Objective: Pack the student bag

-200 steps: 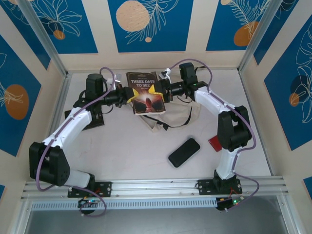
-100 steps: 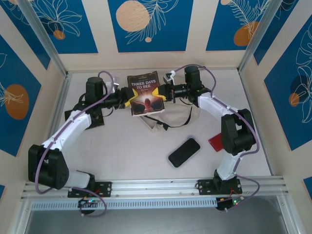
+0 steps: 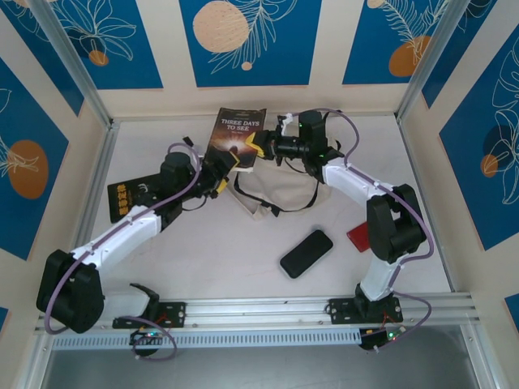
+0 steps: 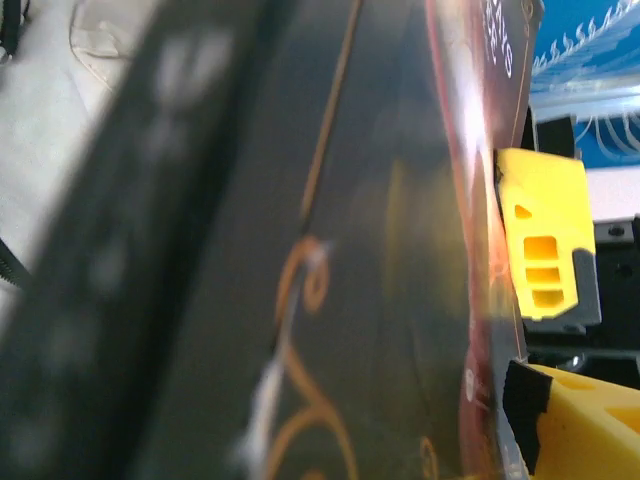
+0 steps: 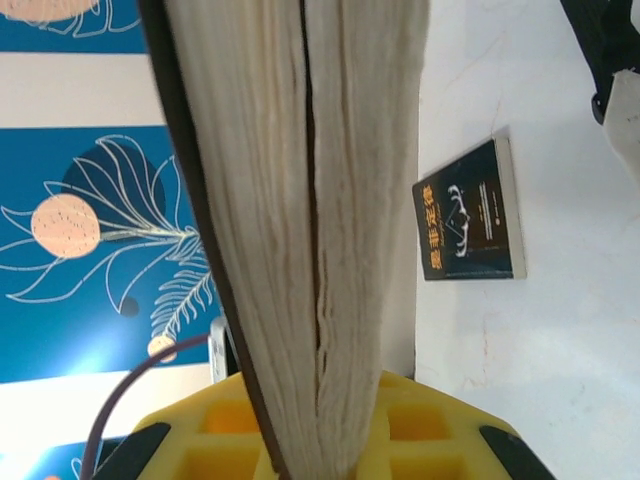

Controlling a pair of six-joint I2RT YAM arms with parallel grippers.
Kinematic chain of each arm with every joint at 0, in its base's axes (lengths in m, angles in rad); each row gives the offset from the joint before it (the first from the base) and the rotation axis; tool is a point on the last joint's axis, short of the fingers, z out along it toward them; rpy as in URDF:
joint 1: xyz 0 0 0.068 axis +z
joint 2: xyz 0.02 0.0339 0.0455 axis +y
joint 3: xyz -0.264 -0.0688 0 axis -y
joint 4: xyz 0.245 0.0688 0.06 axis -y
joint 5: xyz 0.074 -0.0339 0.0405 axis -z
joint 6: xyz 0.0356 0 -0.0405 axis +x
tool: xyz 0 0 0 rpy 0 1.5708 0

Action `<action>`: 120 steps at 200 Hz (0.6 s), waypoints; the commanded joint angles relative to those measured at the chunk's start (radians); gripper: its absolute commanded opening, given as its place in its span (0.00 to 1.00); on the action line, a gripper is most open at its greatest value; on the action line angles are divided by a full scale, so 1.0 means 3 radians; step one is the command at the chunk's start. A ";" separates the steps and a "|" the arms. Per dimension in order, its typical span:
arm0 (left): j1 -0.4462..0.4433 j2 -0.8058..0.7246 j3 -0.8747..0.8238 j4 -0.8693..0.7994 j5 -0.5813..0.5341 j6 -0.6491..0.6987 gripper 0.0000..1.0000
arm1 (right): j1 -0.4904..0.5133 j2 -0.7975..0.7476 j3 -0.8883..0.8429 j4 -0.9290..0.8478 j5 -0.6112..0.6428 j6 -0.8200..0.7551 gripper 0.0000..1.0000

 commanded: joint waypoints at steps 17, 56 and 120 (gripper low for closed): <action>-0.0105 -0.0078 -0.0169 0.0651 -0.0670 -0.0364 0.87 | 0.0049 -0.0051 -0.0097 0.0304 0.0344 0.0259 0.03; -0.0239 -0.0125 -0.0285 0.0952 -0.1060 -0.0372 0.71 | 0.0087 -0.0030 -0.0148 0.0325 0.0418 0.0372 0.03; -0.0352 -0.0125 -0.0377 0.1108 -0.1302 -0.0374 0.46 | 0.0115 0.0018 -0.0222 0.0392 0.0456 0.0481 0.04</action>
